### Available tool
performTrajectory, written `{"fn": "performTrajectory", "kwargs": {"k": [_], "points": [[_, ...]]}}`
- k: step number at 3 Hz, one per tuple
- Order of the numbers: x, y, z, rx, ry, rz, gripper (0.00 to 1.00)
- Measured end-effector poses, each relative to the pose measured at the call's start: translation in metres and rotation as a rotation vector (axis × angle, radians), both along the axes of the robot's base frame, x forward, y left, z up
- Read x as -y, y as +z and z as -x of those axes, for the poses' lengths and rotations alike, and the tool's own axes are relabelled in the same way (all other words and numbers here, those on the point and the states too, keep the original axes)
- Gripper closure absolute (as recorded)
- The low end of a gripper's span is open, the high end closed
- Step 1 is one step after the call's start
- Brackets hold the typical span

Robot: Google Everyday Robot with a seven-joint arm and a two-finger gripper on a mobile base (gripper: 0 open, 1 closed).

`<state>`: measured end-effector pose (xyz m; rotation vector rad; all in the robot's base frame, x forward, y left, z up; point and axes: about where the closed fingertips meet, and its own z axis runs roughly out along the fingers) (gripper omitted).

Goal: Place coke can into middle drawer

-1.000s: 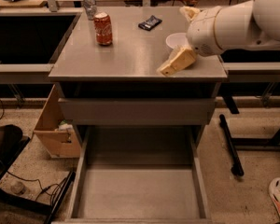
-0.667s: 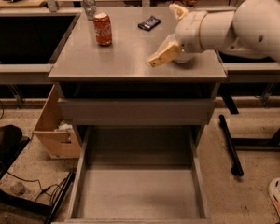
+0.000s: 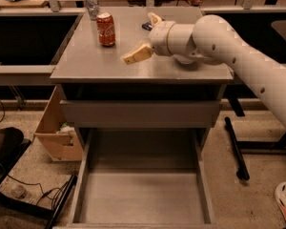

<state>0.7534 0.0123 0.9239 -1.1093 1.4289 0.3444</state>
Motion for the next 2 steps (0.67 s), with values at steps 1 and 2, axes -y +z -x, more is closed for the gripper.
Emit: {"fn": "performTrajectory", "kwargs": {"k": [1, 2], "points": [[-0.013, 0.008, -0.026, -0.076, -0.146, -0.034, 0.00], [-0.019, 0.016, -0.037, -0.116, -0.209, -0.078, 0.00]]}}
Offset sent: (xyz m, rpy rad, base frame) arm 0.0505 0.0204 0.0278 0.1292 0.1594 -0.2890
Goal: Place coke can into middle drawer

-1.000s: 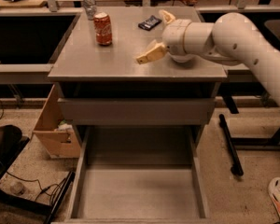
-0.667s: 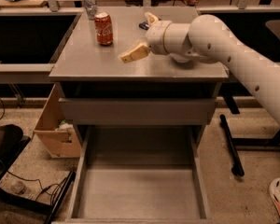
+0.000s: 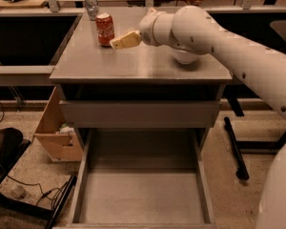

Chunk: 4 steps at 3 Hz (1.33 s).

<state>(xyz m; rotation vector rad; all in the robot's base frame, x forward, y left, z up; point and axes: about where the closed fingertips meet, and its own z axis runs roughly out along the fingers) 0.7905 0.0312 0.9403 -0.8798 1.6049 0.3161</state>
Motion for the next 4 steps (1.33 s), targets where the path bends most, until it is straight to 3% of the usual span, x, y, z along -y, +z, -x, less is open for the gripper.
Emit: {"fn": "performTrajectory", "kwargs": {"k": [1, 2, 3, 4], "points": [[0.000, -0.002, -0.001, -0.010, -0.003, -0.007, 0.00], [-0.017, -0.011, -0.022, 0.001, 0.032, -0.051, 0.00], [-0.030, -0.020, -0.056, -0.018, 0.043, -0.109, 0.00], [-0.038, -0.027, -0.082, -0.060, 0.017, -0.174, 0.00]]}}
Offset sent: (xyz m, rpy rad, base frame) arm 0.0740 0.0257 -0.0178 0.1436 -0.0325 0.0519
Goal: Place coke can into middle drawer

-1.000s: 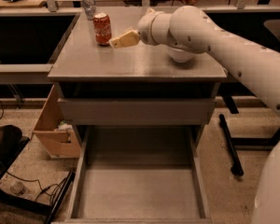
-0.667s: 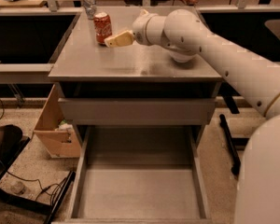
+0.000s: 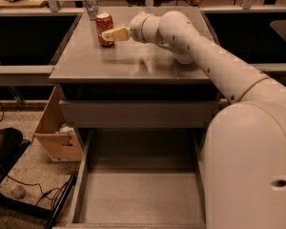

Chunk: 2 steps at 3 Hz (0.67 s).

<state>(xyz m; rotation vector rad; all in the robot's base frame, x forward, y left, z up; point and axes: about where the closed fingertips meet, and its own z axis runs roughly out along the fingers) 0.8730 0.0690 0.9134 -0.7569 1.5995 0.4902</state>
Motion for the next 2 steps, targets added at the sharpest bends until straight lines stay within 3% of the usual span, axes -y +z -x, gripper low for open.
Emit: {"fn": "performTrajectory", "kwargs": {"k": [2], "points": [[-0.031, -0.012, -0.032, -0.042, -0.006, -0.093, 0.00]]}}
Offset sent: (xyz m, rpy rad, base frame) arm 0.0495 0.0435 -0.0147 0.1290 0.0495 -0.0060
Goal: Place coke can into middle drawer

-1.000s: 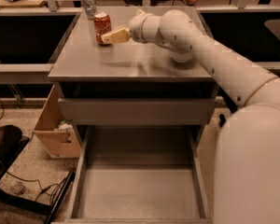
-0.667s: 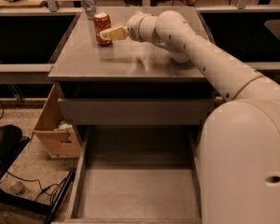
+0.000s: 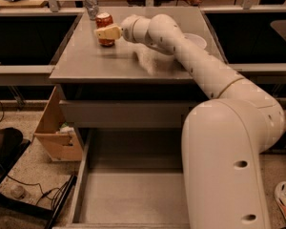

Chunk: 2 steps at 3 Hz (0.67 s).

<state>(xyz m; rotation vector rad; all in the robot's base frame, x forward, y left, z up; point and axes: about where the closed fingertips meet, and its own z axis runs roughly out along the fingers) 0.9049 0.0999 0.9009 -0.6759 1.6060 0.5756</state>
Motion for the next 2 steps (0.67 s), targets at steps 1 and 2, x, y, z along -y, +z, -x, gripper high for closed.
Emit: {"fn": "performTrajectory", "kwargs": {"k": [1, 2], "points": [[-0.0181, -0.0036, -0.0067, -0.010, 0.018, 0.007, 0.03], [-0.0278, -0.0038, -0.0072, -0.011, 0.026, 0.019, 0.25]]}}
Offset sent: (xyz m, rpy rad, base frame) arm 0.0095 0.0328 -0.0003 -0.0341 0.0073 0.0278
